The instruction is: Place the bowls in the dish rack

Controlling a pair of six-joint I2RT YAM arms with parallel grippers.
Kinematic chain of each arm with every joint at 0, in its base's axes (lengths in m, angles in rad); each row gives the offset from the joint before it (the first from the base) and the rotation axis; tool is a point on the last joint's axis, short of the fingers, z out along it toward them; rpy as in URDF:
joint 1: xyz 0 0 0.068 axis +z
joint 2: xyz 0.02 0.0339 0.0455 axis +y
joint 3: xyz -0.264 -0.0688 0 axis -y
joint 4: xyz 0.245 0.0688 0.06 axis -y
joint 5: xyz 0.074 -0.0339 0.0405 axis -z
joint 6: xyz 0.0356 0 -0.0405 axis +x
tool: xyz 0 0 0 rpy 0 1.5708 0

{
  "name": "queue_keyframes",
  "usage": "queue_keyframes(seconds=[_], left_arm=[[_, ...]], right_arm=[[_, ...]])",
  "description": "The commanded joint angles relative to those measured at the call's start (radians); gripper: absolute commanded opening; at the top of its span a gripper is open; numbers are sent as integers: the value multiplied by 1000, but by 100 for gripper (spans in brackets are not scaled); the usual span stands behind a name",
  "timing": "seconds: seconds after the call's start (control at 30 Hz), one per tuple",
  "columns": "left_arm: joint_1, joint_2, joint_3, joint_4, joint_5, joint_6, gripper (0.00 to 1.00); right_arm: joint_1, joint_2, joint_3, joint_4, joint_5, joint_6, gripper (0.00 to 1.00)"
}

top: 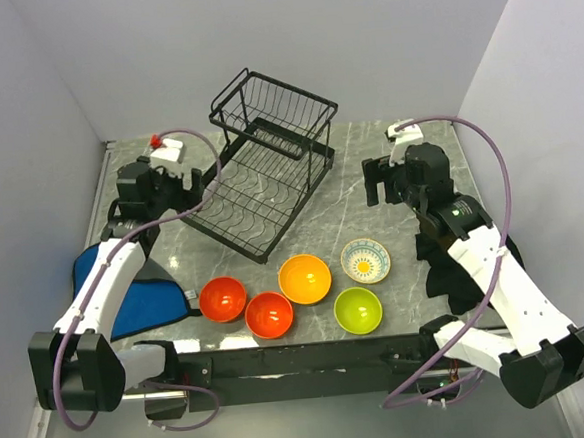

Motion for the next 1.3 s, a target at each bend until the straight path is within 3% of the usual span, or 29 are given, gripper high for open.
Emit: queue_keyframes(seconds=[0.0,0.13,0.2,0.43,0.63,0.77,0.87,1.0,1.1,1.27], left_arm=[[-48,16,76,-74,191,235,99],[-67,24,99,-189,367,567,100],[-67,35,125,-279,421,680,100],[-50,179,323,-603,443,1074,99],[2,384,594,-1015,447,1375,95],[36,489,705,-1226,426,1492,91],[36,507,676,-1286,411,1650,82],[28,414,494,-1159,349,1843,79],[10,424,434,-1110,317,1868,69],[-13,472,468,-1062,361,1819,69]], right_arm=[[6,10,37,38,25,-6,100],[4,-8,21,79,-24,-115,100],[0,-33,15,81,-125,-161,100],[-2,-43,34,29,-286,-192,100],[-3,-54,8,44,-284,-197,100],[-8,-40,9,38,-288,-198,100],[-14,-33,12,34,-308,-192,100],[-25,-22,20,18,-330,-187,100],[-32,-16,26,11,-334,-187,100],[-42,-10,23,3,-345,-183,100]])
